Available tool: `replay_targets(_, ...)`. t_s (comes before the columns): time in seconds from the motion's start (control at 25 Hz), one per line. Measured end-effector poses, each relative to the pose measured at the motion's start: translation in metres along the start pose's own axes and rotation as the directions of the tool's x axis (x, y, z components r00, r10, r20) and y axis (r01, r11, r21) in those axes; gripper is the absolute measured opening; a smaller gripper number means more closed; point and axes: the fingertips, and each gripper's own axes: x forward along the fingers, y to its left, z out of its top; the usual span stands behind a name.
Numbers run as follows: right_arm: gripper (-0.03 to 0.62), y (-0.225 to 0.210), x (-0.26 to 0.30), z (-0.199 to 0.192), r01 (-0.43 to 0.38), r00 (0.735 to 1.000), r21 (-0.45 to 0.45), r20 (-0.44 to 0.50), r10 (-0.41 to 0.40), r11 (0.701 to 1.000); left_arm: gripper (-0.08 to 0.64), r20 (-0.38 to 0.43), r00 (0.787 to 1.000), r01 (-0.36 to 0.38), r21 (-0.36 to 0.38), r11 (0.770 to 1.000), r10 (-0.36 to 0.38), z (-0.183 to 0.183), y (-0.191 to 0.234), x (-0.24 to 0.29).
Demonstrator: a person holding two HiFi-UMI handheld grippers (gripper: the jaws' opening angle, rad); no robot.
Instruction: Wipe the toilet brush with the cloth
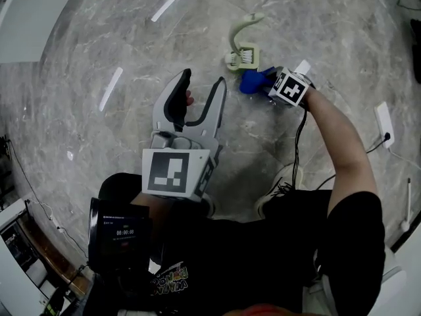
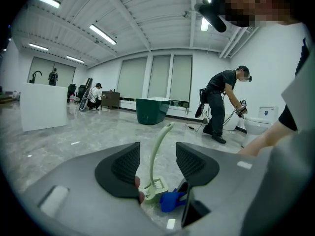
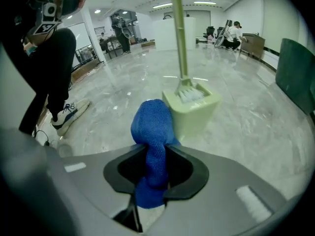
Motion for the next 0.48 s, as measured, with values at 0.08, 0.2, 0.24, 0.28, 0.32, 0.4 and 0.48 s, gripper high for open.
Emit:
replay_targets(0.08, 0.103, -0.015, -0.01, -0.017, 0.034, 0.999, 0.054, -0.02, -0.033, 0.998, 0.233, -0.019, 1.0, 0.002, -0.004, 1.0, -0.002, -0.003, -0.003, 0.0)
replay_targets(0.2, 0.103, -0.043, -0.019, -0.039, 0.107, 0.993, 0.133, -0.062, -0.1, 0.985, 0.233, -0.028, 1.0, -0.002, -0.003, 1.0, 0.002, -0.006, -0.004, 0.002)
replay_targets(0.24, 0.101, -0.053, -0.022, -0.043, 0.136, 0.99, 0.168, -0.069, -0.126, 0.976, 0.232, -0.024, 1.0, -0.004, -0.002, 1.0, 0.004, -0.006, -0.002, 0.003)
replay_targets(0.28, 0.101, -0.062, -0.024, -0.044, 0.158, 0.987, 0.206, -0.065, -0.148, 0.966, 0.232, -0.023, 1.0, -0.005, -0.002, 1.0, 0.005, -0.007, -0.001, 0.003)
replay_targets(0.32, 0.101, -0.069, -0.026, -0.042, 0.171, 0.985, 0.242, -0.051, -0.164, 0.955, 0.232, -0.021, 1.0, -0.006, -0.003, 1.0, 0.006, -0.008, 0.0, 0.003)
replay_targets(0.4, 0.101, -0.08, -0.03, -0.028, 0.176, 0.983, 0.29, 0.006, -0.185, 0.941, 0.232, -0.024, 1.0, -0.017, -0.01, 1.0, 0.017, -0.008, 0.002, 0.003)
replay_targets(0.48, 0.101, -0.088, -0.036, -0.01, 0.179, 0.977, 0.306, 0.059, -0.207, 0.935, 0.232, -0.031, 0.999, -0.028, -0.017, 0.999, 0.027, -0.009, 0.003, 0.002)
